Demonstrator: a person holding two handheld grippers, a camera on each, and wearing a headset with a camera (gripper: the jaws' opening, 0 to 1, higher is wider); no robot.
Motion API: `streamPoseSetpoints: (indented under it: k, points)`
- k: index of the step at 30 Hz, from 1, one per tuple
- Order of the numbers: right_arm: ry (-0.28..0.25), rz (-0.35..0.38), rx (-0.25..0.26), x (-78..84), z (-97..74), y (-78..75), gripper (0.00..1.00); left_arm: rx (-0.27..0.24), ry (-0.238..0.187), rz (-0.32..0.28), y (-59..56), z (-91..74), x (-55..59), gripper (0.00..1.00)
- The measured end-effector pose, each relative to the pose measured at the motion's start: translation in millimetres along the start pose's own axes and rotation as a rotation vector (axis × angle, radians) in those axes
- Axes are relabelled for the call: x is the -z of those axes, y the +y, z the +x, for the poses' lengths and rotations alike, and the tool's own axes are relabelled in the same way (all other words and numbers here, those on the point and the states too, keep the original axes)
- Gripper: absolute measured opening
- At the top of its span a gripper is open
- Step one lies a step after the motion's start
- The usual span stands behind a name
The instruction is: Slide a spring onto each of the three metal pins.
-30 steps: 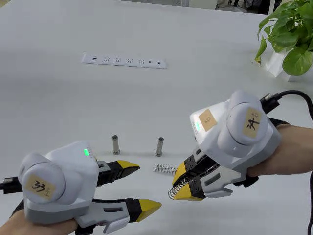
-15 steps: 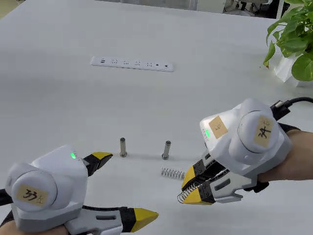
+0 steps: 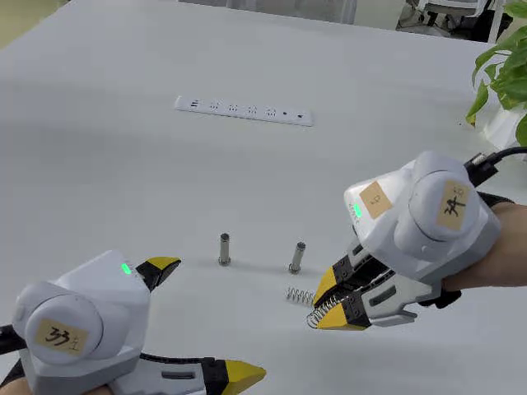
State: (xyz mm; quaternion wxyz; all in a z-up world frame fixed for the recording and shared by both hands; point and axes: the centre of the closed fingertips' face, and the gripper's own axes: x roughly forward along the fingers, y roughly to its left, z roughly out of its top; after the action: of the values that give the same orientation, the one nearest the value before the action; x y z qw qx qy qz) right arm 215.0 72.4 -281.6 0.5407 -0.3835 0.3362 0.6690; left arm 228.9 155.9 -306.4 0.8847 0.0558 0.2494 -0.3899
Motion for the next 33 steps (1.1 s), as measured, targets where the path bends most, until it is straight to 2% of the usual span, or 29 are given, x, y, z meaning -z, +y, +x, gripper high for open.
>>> streamPoseSetpoints:
  k: [6,17,19,23,24,33]
  points:
    - [0.017,-0.043,-0.001,-11.9,-3.8,-15.3,0.07,-0.012,-0.004,-0.018,3.7,-5.2,3.6,0.99]
    - [0.074,-0.129,-0.004,-30.8,-6.9,-44.0,0.07,-0.016,-0.003,-0.014,6.6,-6.7,8.8,0.98]
    - [0.088,-0.147,-0.001,-31.2,-5.0,-55.9,0.07,-0.015,-0.003,-0.016,7.3,-6.1,9.1,0.98]
    - [0.121,-0.184,-0.008,-35.5,-3.7,-63.9,0.07,-0.016,-0.003,-0.013,9.5,-5.6,9.4,0.98]
    - [0.126,-0.188,-0.010,-36.9,-3.2,-70.3,0.07,-0.017,0.000,-0.010,10.8,-5.6,10.3,0.98]
    - [0.152,-0.245,-0.029,-53.6,6.7,-86.7,0.07,-0.021,0.004,-0.014,16.6,-7.1,14.9,0.98]
